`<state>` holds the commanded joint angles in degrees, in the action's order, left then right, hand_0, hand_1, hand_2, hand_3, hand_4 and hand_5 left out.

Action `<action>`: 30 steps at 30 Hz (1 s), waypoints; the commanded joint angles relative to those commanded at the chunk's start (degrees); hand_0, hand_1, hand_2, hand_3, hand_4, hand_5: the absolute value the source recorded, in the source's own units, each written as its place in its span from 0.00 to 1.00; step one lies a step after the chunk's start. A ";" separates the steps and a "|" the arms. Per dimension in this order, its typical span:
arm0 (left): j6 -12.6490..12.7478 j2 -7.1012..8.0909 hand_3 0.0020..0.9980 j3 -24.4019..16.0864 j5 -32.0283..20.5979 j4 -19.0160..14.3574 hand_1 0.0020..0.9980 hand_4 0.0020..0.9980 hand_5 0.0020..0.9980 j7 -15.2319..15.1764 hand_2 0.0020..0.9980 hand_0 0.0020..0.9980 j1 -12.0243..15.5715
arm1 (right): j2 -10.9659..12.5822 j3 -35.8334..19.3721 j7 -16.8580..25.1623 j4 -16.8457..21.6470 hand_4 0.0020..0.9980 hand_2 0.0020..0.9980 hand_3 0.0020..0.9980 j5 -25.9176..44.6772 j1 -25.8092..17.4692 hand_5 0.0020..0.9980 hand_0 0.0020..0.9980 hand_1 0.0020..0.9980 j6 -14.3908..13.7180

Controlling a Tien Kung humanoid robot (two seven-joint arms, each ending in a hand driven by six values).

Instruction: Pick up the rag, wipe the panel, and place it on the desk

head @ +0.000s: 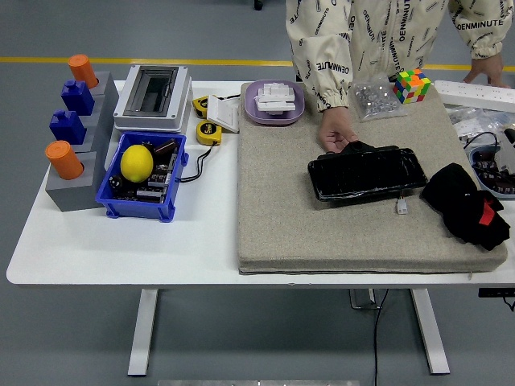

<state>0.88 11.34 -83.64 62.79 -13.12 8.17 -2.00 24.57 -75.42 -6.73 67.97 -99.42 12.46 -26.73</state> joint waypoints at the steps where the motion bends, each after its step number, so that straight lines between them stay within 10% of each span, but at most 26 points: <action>1: -0.01 0.01 0.56 0.01 0.01 -0.04 0.64 0.63 0.44 -0.01 0.66 0.61 -0.03 | -0.30 0.35 0.30 -0.51 1.00 0.83 0.83 -1.12 0.07 0.78 0.84 0.79 -0.56; 7: 0.06 0.25 0.56 0.02 0.19 -0.01 0.64 0.63 0.44 -0.04 0.66 0.61 0.03 | -1.83 1.93 4.11 -3.92 1.00 0.83 0.83 -12.52 0.17 0.74 0.84 0.80 -3.35; 30: 0.03 0.36 0.56 0.25 0.04 -0.01 0.64 0.63 0.44 -0.05 0.66 0.61 0.06 | -6.33 4.17 5.79 -11.51 1.00 0.83 0.82 -12.00 0.51 0.72 0.85 0.80 -3.09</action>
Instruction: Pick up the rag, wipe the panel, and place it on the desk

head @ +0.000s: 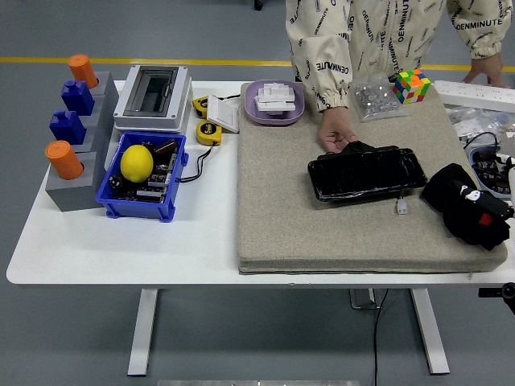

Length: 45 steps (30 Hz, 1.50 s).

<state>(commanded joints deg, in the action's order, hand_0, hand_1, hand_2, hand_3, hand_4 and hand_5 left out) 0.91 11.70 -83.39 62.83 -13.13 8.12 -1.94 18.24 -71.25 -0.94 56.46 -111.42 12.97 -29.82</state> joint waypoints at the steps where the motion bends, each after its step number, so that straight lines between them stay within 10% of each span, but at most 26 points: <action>1: -0.01 -0.03 0.56 0.01 -0.04 -0.03 0.64 0.63 0.44 0.00 0.66 0.61 -0.07 | -0.20 -0.11 0.06 -0.36 1.00 0.83 0.82 0.10 0.06 0.72 0.85 0.80 0.07; 45: -0.10 -0.49 0.56 0.21 -0.68 0.07 0.64 0.63 0.44 -0.02 0.66 0.61 -0.61 | -4.83 4.43 3.13 -12.86 1.00 0.82 0.81 5.04 4.97 0.69 0.85 0.79 -0.12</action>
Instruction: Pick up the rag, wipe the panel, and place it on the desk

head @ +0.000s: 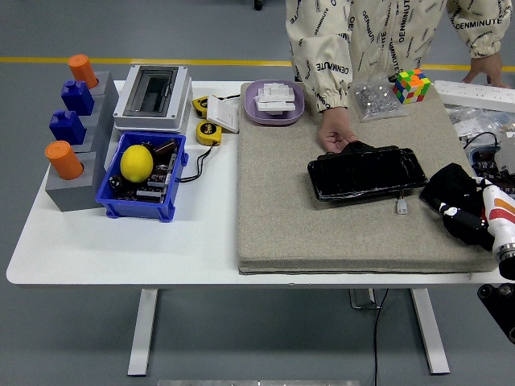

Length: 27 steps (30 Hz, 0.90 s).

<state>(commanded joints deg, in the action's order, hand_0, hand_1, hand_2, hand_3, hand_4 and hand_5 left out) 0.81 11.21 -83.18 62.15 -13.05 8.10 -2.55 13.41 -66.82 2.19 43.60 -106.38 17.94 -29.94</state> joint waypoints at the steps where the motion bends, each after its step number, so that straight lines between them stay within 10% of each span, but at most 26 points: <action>1: 0.00 0.02 0.56 0.03 -0.02 0.01 0.64 0.63 0.44 0.00 0.66 0.61 0.00 | -0.07 0.06 0.07 -0.10 1.00 0.81 0.80 0.06 0.02 0.68 0.84 0.78 -0.17; 27: -0.05 0.01 0.56 0.73 -0.49 0.05 0.64 0.63 0.44 0.01 0.66 0.61 -0.13 | -1.28 2.49 0.97 -4.22 1.00 0.74 0.73 3.87 2.92 0.59 0.74 0.70 -4.35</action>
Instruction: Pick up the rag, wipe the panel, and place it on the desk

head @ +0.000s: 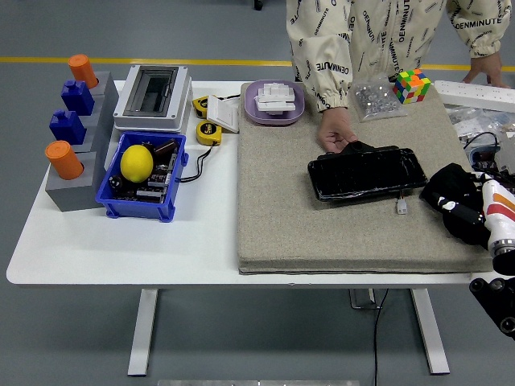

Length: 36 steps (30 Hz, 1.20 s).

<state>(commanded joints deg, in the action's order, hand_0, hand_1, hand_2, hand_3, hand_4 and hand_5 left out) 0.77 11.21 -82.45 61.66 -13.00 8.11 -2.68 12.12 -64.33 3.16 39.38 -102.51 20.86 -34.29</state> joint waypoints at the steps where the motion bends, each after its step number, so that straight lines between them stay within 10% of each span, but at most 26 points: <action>1: 0.01 0.01 0.56 0.05 -0.01 0.00 0.64 0.63 0.44 0.00 0.66 0.61 -0.01 | -0.03 0.10 0.03 -0.24 1.00 0.74 0.73 0.15 0.11 0.59 0.74 0.70 -0.02; 21: 0.00 0.27 0.56 0.61 -0.13 -0.05 0.64 0.63 0.44 -0.03 0.66 0.61 -0.10 | -1.16 2.70 0.76 -3.15 1.00 0.72 0.71 2.27 2.13 0.56 0.70 0.67 -1.99; 22: 0.00 0.25 0.56 0.62 -0.15 -0.04 0.64 0.63 0.44 -0.03 0.66 0.61 -0.12 | -1.16 2.77 0.78 -3.19 1.00 0.66 0.58 2.26 2.17 0.50 0.59 0.62 -2.20; 36: 0.00 0.13 0.56 0.26 -0.04 -0.09 0.64 0.63 0.44 -0.06 0.66 0.61 -0.30 | -0.82 2.75 -0.64 -3.55 0.89 0.53 0.51 0.59 2.22 0.29 0.41 0.50 -2.69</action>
<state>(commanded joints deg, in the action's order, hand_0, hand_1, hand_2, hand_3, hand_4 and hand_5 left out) 0.76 11.35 -82.18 61.62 -13.09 8.05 -2.98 11.31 -61.58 2.52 35.83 -101.92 23.08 -36.98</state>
